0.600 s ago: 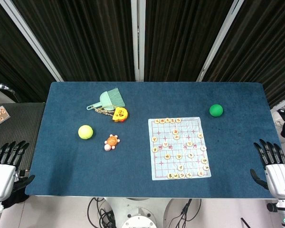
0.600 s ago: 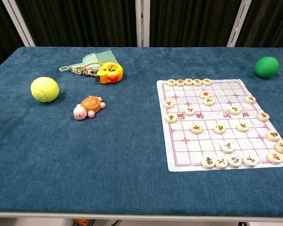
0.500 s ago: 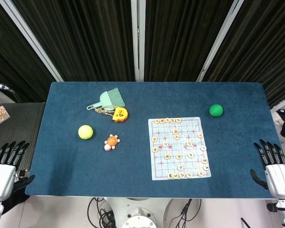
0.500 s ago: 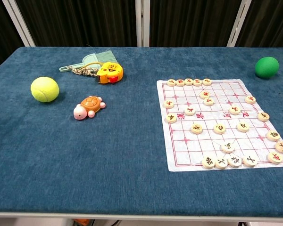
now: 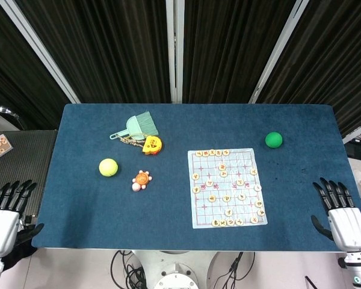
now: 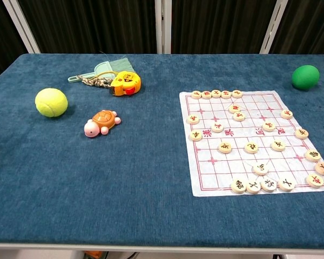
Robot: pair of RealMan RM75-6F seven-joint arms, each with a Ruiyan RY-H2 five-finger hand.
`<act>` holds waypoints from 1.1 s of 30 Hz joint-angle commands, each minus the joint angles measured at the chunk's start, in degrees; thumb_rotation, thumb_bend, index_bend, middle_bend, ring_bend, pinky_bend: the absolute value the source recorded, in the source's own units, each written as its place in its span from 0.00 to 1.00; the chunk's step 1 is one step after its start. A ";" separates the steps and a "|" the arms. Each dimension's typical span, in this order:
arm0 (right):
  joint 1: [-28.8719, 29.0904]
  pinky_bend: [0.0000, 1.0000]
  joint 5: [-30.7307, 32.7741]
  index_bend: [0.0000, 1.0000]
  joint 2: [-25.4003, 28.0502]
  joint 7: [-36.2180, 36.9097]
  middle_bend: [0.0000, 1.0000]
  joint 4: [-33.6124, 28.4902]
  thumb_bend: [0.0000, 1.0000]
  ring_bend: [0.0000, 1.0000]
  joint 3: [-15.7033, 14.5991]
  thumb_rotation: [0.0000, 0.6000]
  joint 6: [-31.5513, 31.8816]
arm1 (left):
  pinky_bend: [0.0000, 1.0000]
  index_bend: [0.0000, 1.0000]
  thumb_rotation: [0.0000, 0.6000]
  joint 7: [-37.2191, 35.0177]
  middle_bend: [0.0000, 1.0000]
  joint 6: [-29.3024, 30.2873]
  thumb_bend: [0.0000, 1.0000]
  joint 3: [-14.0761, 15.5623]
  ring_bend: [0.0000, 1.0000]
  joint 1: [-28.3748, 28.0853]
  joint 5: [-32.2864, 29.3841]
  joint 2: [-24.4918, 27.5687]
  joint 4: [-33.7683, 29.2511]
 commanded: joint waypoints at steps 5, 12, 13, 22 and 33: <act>2.90 0.00 -2.13 0.00 -0.86 -4.28 0.00 -1.01 0.24 0.00 -0.59 1.00 -3.81 | 0.00 0.09 1.00 0.21 0.06 0.04 0.13 0.00 0.00 0.03 0.06 -0.07 0.03; 7.65 0.00 -4.93 0.00 -0.24 -9.82 0.00 -2.52 0.24 0.00 -0.23 1.00 -8.99 | 0.00 0.09 1.00 0.89 0.06 0.34 0.13 0.05 0.00 0.17 0.41 0.26 -0.62; 8.56 0.00 -5.45 0.00 -0.16 -10.69 0.00 -2.62 0.24 0.00 -0.22 1.00 -10.10 | 0.00 0.09 1.00 0.96 0.06 0.38 0.13 0.06 0.00 0.19 0.46 0.25 -0.67; 13.88 0.00 -5.94 0.03 -1.10 -15.13 0.00 -3.98 0.24 0.00 -0.33 1.00 -17.79 | 0.00 0.09 1.00 1.40 0.06 0.64 0.13 0.25 0.00 0.67 0.28 0.08 -0.76; 19.60 0.00 -8.68 0.05 -4.73 -13.98 0.00 -2.14 0.25 0.00 -1.98 1.00 -24.08 | 0.00 0.09 1.00 1.42 0.06 0.18 0.13 0.28 0.00 0.48 0.42 0.24 -0.94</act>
